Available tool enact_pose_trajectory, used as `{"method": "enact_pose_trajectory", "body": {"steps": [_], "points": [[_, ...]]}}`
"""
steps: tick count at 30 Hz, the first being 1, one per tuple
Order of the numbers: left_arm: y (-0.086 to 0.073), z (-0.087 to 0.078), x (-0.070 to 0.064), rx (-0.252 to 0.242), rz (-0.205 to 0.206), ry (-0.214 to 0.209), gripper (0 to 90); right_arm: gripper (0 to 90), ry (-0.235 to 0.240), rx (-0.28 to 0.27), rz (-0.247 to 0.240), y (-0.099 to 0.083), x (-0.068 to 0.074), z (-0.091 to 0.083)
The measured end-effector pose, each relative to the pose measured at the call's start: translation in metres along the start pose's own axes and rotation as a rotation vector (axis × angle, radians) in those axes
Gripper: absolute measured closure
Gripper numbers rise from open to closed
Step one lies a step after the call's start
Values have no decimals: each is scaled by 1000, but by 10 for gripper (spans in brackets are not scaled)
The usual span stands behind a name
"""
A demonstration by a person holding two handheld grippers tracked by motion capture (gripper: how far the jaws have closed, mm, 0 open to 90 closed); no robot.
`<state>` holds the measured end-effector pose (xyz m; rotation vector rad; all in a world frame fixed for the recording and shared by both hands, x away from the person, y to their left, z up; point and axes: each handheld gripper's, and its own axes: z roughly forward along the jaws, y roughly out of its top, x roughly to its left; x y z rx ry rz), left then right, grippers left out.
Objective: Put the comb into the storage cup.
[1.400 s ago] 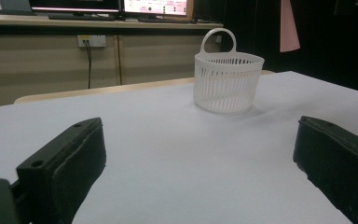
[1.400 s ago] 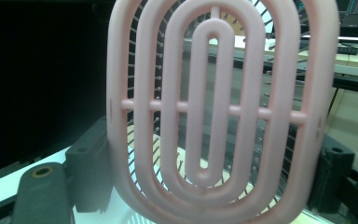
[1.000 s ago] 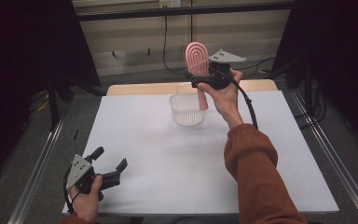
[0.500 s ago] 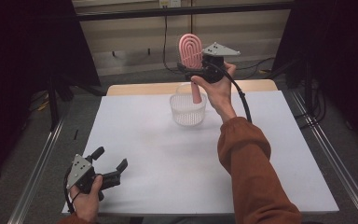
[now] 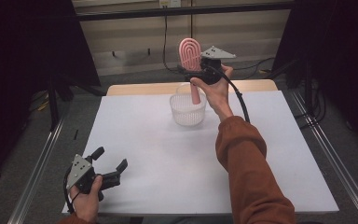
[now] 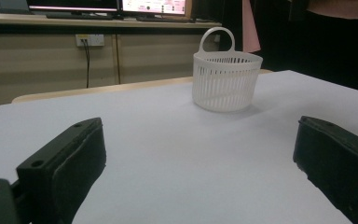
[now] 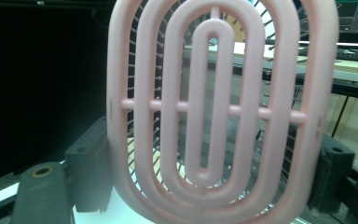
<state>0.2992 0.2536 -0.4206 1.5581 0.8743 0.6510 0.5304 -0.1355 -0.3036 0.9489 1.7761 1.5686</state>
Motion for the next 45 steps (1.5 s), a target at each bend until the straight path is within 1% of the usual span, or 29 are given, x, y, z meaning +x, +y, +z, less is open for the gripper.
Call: {"method": "enact_pose_trajectory", "body": {"steps": [3,8,9,12,14,18,21,23,28,29,31,32,34,39,42,45], "points": [[0,0,0,1,1,2,24,198,-7,3,-5,-2,-2,1],[0,0,0,0,2,2,24,198,-10,3,8,-5,-6,0],[0,0,0,-1,2,1,24,198,-9,3,18,-7,-7,0],[0,0,0,0,1,0,24,198,-15,6,13,-11,-10,-1],[0,0,1,9,11,0,24,198,-22,14,23,-16,-13,0],[0,0,1,11,11,0,24,198,-28,19,34,-21,-14,2],[0,0,0,0,1,1,24,198,-26,22,32,-23,-14,2],[0,0,1,11,10,-2,24,198,-27,21,36,-25,-14,2],[0,0,0,5,6,3,24,197,-18,44,35,-33,-15,3],[0,0,0,0,0,4,24,197,-15,53,31,-37,-14,4],[0,0,0,4,4,2,24,196,-12,52,29,-38,-14,4],[0,0,0,2,0,3,24,196,-13,67,19,-41,-14,4],[0,0,0,2,0,4,24,196,-13,69,17,-41,-14,4],[0,0,0,-1,-1,2,24,195,-7,100,14,-46,-13,3],[0,0,1,0,-4,6,23,195,-6,100,19,-49,-13,2],[0,0,0,3,-4,3,23,193,-4,126,14,-56,-14,1]]}}
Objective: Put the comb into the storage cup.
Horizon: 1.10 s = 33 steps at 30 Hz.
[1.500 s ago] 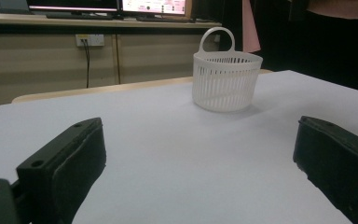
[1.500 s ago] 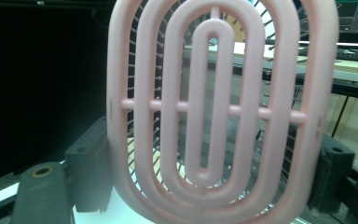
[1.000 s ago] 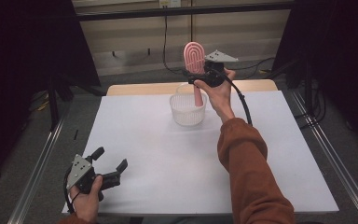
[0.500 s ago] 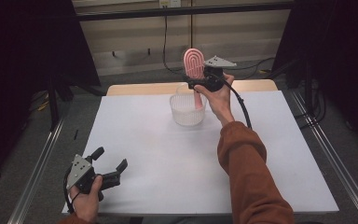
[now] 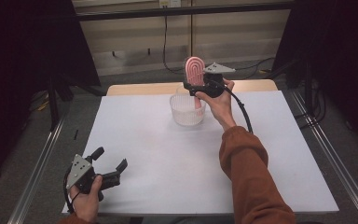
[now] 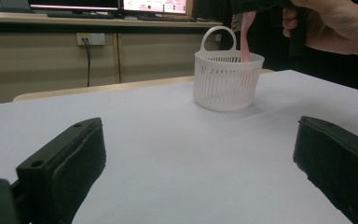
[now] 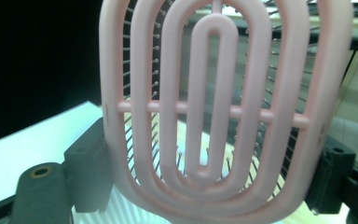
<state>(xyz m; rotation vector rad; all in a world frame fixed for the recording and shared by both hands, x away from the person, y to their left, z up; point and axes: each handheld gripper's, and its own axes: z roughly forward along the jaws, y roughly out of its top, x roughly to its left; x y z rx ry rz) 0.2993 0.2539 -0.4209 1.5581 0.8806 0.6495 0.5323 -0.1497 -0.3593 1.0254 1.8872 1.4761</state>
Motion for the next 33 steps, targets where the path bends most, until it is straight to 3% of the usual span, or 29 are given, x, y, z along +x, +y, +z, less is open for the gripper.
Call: {"method": "enact_pose_trajectory", "body": {"steps": [13,26,33], "points": [[0,0,0,-1,2,-1,24,192,-9,26,6,-16,-2,-2],[0,0,0,7,6,2,24,191,-8,31,-45,-26,8,3],[0,0,1,5,4,5,23,167,14,14,-10,-25,12,4]]}}
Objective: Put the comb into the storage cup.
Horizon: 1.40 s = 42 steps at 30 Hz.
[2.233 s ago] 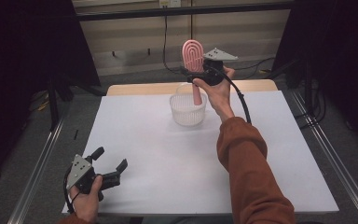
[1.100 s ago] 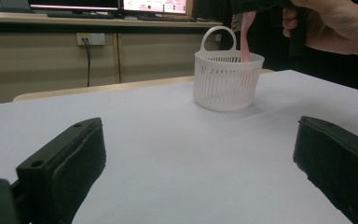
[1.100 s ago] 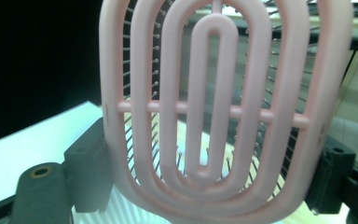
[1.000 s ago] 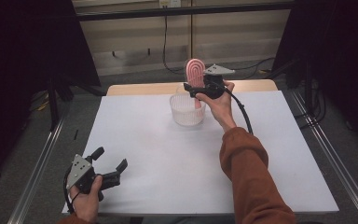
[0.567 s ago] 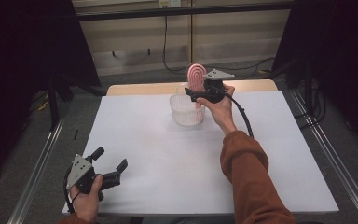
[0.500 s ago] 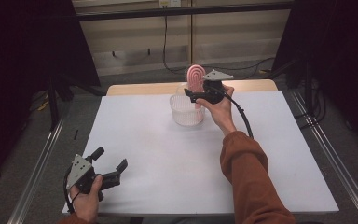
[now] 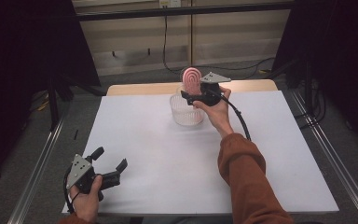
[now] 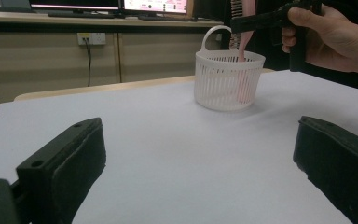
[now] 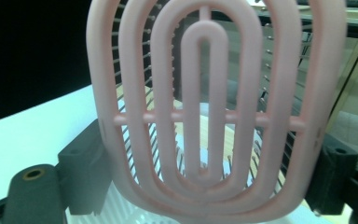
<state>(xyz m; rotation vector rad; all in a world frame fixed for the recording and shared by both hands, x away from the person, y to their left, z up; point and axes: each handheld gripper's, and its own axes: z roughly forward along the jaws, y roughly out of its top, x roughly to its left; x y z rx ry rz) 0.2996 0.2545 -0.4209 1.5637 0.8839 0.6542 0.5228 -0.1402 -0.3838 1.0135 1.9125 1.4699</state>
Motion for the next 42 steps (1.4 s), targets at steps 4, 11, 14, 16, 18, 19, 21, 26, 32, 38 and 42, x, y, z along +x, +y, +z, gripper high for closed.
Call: {"method": "enact_pose_trajectory", "body": {"steps": [4,11,14,16,18,19,21,26,32,38,42], "points": [[0,0,0,0,0,-2,23,158,11,-9,14,0,2,2],[0,0,0,0,-1,-3,23,144,22,-4,32,-2,5,6],[0,0,0,1,1,-5,23,140,24,-1,39,-3,8,9],[0,0,0,0,0,-6,23,139,27,-2,41,-3,8,10],[0,0,0,2,1,-6,23,139,31,8,33,-4,10,11],[0,1,0,2,0,-6,24,143,35,13,32,-4,11,13],[0,0,0,1,1,-6,23,142,34,15,32,-4,12,14],[0,1,0,1,1,-6,23,150,36,33,20,-3,15,19],[0,0,0,-1,-2,-4,23,143,61,49,2,-4,22,24],[0,0,0,1,0,-5,23,144,100,83,-9,-8,27,28],[0,0,0,1,2,-6,23,151,119,113,-1,-11,28,31]]}}
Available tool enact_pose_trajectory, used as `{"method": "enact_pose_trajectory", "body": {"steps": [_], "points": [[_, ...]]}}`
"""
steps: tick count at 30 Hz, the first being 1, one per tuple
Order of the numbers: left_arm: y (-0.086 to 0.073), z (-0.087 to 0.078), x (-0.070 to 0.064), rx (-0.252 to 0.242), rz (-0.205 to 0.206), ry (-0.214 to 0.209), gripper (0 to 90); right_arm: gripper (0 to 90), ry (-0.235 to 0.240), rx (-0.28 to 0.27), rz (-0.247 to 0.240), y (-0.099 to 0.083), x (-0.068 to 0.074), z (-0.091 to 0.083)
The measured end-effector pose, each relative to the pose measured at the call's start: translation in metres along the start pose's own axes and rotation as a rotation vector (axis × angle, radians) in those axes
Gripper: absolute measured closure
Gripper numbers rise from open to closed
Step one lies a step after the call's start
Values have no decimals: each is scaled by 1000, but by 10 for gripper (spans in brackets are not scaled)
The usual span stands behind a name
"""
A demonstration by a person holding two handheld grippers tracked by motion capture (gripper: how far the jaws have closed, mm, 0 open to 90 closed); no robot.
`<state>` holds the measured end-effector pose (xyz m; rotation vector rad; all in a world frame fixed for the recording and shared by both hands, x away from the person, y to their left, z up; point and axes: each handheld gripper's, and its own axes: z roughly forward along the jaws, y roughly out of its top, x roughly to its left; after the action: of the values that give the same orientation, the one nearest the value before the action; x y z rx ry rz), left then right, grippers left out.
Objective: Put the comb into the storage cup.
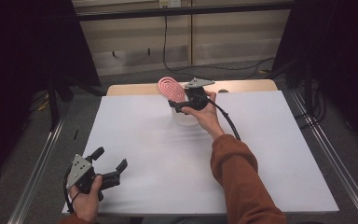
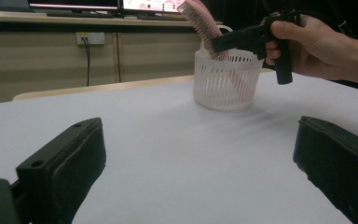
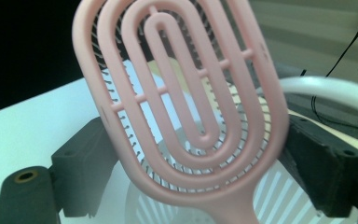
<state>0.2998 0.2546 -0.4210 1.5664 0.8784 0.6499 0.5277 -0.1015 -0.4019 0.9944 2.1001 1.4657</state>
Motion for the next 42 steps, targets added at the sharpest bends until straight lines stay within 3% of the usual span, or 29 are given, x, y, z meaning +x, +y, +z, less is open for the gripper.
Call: {"method": "enact_pose_trajectory", "body": {"steps": [19,33,42], "points": [[0,0,0,-4,-3,5,24,109,-11,23,23,-1,1,-6],[0,0,0,-2,-3,5,24,56,-69,-24,22,0,-6,-24],[0,0,0,-6,-5,19,31,26,-114,-74,10,6,-3,-38]]}}
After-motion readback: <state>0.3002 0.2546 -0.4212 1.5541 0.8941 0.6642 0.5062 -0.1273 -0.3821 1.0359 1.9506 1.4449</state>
